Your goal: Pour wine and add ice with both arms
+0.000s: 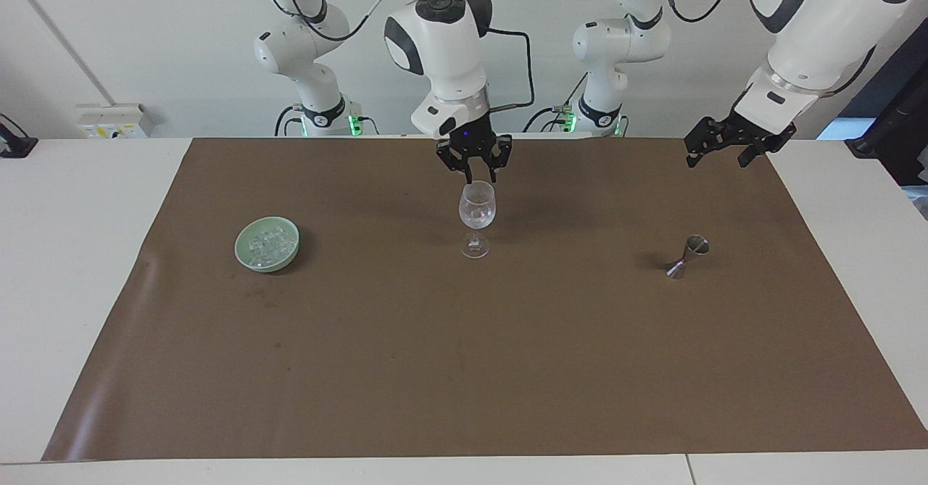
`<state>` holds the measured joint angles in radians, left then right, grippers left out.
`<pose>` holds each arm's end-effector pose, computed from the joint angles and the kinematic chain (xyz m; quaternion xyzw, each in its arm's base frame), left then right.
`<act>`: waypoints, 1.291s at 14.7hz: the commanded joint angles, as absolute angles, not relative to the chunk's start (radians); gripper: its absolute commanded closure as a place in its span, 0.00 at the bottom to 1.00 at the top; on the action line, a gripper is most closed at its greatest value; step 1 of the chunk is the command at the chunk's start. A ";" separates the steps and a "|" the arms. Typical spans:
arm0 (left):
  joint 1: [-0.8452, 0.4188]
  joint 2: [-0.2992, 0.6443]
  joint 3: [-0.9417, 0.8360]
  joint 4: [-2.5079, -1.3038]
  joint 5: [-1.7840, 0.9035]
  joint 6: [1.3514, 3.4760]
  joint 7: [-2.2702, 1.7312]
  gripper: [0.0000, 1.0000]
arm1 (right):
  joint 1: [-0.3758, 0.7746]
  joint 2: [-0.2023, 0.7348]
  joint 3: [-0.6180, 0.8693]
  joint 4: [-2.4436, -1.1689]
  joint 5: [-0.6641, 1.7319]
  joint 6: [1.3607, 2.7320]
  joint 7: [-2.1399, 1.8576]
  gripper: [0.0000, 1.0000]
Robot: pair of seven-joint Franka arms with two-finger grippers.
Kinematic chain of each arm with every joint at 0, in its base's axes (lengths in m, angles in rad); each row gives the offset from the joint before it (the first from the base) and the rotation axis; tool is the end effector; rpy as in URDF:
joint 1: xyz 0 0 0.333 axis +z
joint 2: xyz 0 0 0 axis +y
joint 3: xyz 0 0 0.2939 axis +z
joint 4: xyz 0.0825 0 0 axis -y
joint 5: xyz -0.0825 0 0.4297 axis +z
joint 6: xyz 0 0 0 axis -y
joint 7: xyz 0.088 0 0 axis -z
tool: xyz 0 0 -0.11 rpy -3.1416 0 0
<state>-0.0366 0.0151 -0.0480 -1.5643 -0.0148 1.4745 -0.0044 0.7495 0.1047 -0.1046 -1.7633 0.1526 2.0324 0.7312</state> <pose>0.5911 -0.0517 0.5858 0.9978 -0.0404 -0.0527 0.0054 0.5150 0.4011 0.4765 -0.9920 0.0703 -0.0220 0.1028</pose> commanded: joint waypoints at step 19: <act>-0.037 -0.008 -0.031 -1.583 0.003 1.459 -0.002 0.00 | 0.020 -0.034 -0.133 -1.656 0.002 1.520 -0.076 0.00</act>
<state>-0.0337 0.0145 -0.0340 -1.5646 -0.0148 1.4714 -0.0044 0.0398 -0.0669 -0.1408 -1.7138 0.0295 1.5622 -0.0141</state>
